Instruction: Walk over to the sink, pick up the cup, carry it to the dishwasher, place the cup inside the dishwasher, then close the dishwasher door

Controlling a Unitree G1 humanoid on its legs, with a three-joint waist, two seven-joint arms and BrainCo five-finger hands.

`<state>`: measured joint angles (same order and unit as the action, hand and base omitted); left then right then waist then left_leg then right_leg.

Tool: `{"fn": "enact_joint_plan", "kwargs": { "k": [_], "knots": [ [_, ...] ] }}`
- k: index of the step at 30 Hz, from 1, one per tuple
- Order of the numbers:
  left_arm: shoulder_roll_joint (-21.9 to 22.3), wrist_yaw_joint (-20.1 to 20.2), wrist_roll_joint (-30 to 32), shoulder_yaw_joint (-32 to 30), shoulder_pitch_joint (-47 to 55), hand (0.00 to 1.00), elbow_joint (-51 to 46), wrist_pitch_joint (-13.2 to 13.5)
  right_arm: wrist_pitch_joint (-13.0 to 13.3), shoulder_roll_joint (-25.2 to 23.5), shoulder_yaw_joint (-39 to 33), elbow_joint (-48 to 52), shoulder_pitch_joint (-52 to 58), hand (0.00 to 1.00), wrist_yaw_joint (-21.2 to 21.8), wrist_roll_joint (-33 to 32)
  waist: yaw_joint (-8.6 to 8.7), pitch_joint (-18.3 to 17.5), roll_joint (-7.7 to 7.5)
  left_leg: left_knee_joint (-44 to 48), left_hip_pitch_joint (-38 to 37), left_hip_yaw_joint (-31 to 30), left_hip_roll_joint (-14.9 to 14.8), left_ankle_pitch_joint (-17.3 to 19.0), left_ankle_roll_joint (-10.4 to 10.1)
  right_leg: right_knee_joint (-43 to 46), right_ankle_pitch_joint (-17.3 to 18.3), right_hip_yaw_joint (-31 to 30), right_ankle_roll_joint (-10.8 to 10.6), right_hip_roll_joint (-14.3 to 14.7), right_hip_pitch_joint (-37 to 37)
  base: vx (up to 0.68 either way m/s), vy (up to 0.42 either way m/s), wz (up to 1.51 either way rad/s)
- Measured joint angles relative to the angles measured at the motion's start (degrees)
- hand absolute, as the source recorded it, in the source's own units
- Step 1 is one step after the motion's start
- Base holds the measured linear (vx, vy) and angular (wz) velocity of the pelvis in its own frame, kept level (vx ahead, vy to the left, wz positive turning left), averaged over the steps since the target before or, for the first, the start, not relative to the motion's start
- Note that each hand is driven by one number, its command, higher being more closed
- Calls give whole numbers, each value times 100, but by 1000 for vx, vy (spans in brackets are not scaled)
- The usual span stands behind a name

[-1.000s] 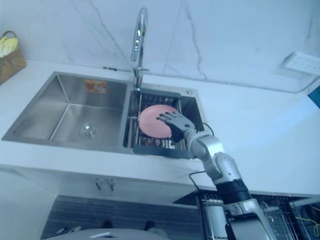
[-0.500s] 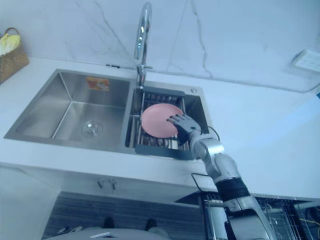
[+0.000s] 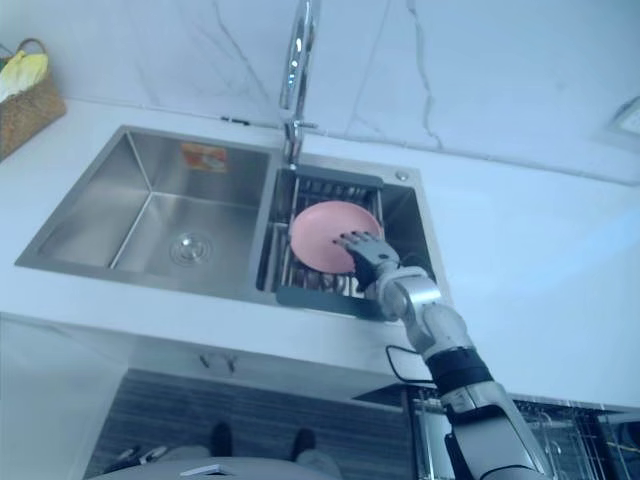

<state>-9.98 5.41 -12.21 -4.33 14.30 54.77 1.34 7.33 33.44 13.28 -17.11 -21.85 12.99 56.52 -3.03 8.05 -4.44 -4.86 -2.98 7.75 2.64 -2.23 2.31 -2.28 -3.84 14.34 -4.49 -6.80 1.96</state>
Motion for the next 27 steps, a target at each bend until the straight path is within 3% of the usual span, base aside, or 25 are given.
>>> {"fn": "enact_joint_plan", "kwargs": {
  "k": [12, 13, 27],
  "knots": [
    [-30, -6, -239, -3, -143, 0, -15, 11, -27, -19, 237, -432, -493, 0, -624, 14, -120, 308, -55, 30, 223, -41, 11, -45, 8, 1, -31, 43, 44, 14, -206, 1, -3, 2],
    [-33, -6, -242, -4, -152, 0, -15, 21, -23, -18, 237, -431, -501, 100, -632, 14, -136, 322, -62, 29, 224, -41, 11, -45, 8, 1, -31, 44, 45, 16, -207, 0, 0, 0],
    [-78, -135, -376, 2, -403, 0, -13, 189, -24, -20, 440, -635, -687, 100, -1958, 10, -270, 547, -174, 17, 405, -65, 7, -70, -3, 2, -41, 68, 77, 25, -384, -3, 0, 1]
  ]
}}
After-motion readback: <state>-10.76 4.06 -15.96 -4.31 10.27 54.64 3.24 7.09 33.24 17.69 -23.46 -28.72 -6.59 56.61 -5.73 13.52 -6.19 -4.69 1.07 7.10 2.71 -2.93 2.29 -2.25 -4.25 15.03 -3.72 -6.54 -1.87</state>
